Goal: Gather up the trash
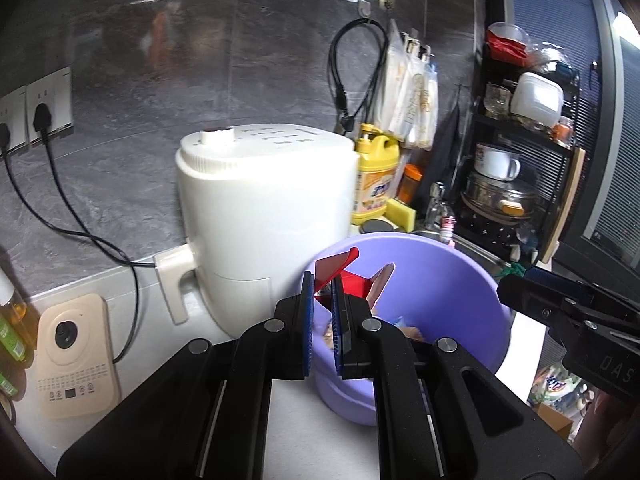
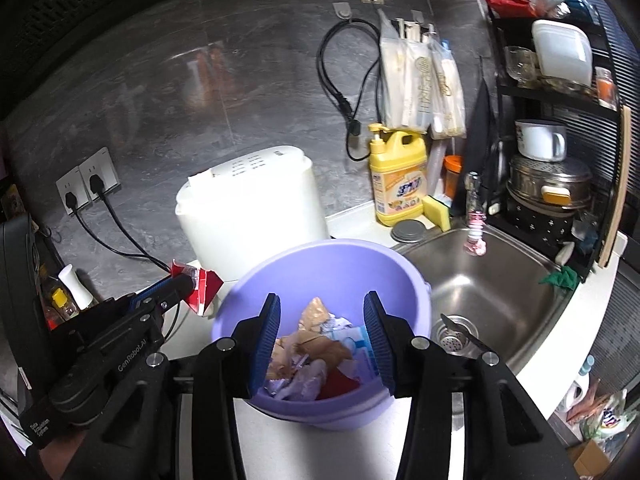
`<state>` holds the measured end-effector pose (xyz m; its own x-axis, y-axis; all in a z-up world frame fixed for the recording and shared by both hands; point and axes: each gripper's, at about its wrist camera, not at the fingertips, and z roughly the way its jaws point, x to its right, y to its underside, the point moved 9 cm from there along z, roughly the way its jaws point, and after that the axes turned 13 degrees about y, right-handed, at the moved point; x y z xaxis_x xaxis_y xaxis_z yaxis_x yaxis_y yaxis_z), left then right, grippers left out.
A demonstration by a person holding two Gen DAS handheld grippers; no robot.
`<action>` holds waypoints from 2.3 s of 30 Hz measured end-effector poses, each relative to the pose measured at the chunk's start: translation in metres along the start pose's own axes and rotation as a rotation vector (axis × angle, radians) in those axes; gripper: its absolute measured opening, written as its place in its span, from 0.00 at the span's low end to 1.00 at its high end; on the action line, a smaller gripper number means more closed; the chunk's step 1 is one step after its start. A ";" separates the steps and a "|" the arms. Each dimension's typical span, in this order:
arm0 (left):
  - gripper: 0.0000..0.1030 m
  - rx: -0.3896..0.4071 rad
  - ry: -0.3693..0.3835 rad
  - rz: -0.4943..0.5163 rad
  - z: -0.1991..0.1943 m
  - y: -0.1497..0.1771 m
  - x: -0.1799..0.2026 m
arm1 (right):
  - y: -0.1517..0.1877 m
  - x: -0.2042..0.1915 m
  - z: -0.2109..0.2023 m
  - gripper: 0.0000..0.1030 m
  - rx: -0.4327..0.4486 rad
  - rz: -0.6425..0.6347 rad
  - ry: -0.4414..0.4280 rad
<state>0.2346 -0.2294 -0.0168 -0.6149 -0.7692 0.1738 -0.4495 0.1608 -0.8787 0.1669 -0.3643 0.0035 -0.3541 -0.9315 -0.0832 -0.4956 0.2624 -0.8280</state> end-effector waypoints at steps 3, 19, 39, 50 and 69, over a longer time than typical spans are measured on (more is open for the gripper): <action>0.08 -0.003 0.020 0.012 0.006 -0.002 0.010 | 0.000 0.010 -0.003 0.43 0.001 0.016 0.014; 0.46 -0.015 0.038 0.021 0.021 -0.003 0.028 | 0.003 0.040 -0.011 0.43 -0.001 0.050 0.062; 0.88 0.043 -0.146 -0.046 -0.054 0.009 -0.038 | 0.009 -0.009 -0.014 0.64 -0.011 -0.022 -0.038; 0.94 0.086 -0.269 -0.109 -0.110 0.023 -0.075 | 0.010 -0.054 -0.033 0.81 0.010 -0.088 -0.129; 0.94 0.131 -0.431 -0.199 -0.205 0.061 -0.111 | 0.025 -0.116 -0.061 0.92 0.024 -0.148 -0.266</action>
<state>0.1425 -0.0077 0.0019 -0.1887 -0.9675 0.1682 -0.4288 -0.0729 -0.9005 0.1475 -0.2340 0.0265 -0.0571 -0.9933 -0.1003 -0.5067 0.1154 -0.8543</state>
